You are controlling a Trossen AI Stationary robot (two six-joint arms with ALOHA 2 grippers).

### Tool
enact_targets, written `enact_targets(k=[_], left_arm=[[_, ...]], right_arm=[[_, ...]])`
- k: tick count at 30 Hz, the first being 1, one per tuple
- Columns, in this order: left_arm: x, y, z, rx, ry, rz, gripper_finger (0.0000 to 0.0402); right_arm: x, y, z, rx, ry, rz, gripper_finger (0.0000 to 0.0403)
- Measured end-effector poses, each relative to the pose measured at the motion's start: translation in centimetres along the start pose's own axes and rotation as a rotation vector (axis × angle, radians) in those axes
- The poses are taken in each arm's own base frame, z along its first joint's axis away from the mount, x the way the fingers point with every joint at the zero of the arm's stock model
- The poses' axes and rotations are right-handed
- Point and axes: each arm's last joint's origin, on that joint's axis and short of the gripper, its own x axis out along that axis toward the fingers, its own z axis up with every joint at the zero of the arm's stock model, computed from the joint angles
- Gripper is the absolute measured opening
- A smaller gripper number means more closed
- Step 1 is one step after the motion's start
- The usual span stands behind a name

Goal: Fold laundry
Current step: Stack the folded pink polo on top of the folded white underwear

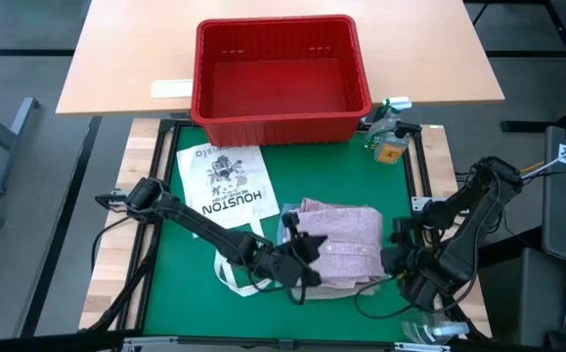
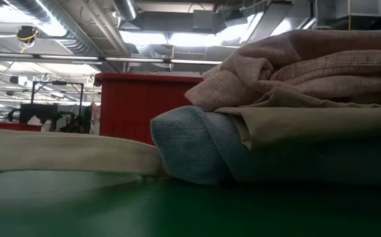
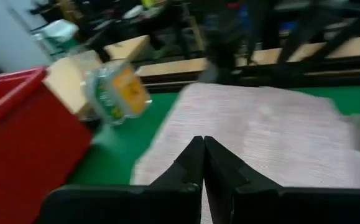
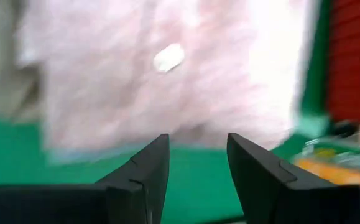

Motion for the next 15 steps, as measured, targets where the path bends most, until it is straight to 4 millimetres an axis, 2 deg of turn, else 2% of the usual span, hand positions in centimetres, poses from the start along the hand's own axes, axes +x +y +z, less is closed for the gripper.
enact_targets(k=[4,8,11,15], left_arm=[[2.0,1.6,-0.4,-0.008,0.028,0.026,0.0001],[4.4,3.4,-1.6,-0.046,0.081,-0.031,0.0001],[6.0,4.7,-3.3,-0.123,0.145,-0.08,0.0001],[7.5,5.9,-6.2,-0.197,0.235,-0.093,0.0001]], right_arm=[[-0.1,-0.8,-0.1,-0.009,-0.093,-0.119,0.0161],[0.8,-1.1,-0.2,-0.011,-0.124,-0.204,0.0161],[2.4,-1.5,-0.6,-0.017,-0.088,-0.258,0.0161],[5.6,-2.1,-1.2,0.002,-0.032,-0.334,0.0161]])
